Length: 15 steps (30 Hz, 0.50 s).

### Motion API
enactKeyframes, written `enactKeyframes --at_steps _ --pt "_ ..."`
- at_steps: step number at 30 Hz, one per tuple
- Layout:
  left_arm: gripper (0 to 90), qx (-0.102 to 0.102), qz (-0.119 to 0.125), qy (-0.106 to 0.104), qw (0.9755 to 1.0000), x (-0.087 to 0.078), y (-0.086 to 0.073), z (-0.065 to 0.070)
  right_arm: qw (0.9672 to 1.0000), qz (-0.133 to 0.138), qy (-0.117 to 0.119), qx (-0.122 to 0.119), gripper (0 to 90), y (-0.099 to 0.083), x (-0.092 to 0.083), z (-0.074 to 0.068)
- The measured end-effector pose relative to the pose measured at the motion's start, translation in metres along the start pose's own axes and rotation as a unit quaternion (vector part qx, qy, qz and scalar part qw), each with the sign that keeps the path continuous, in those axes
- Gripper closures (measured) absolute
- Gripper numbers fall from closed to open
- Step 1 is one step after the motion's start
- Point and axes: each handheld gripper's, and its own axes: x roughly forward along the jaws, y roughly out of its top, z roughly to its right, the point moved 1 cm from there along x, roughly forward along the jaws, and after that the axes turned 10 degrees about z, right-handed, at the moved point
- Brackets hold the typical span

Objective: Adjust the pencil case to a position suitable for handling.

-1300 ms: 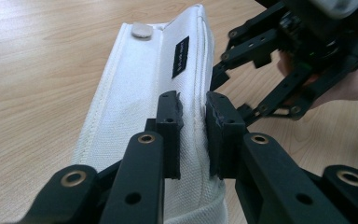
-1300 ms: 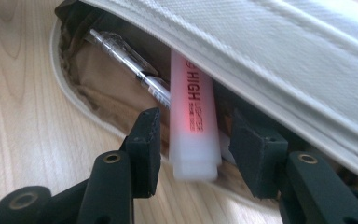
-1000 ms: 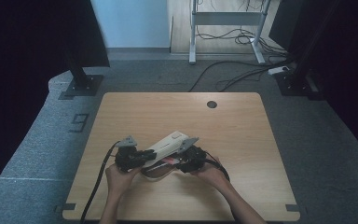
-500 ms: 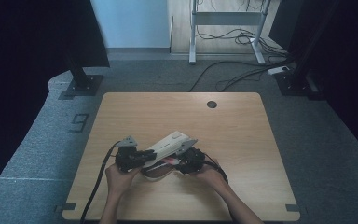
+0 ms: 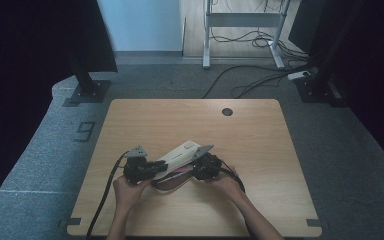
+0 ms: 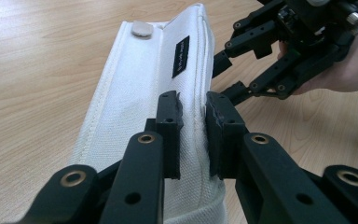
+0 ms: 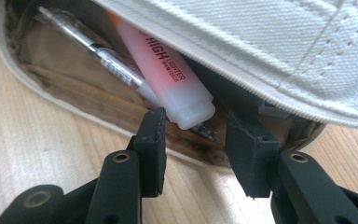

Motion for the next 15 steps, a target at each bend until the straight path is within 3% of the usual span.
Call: enactKeyframes --at_steps 15 --pt "76.1 0.0 0.0 0.0 1.0 0.0 0.0 0.0 0.9994 0.01 -0.024 0.024 59.3 0.007 0.01 0.011"
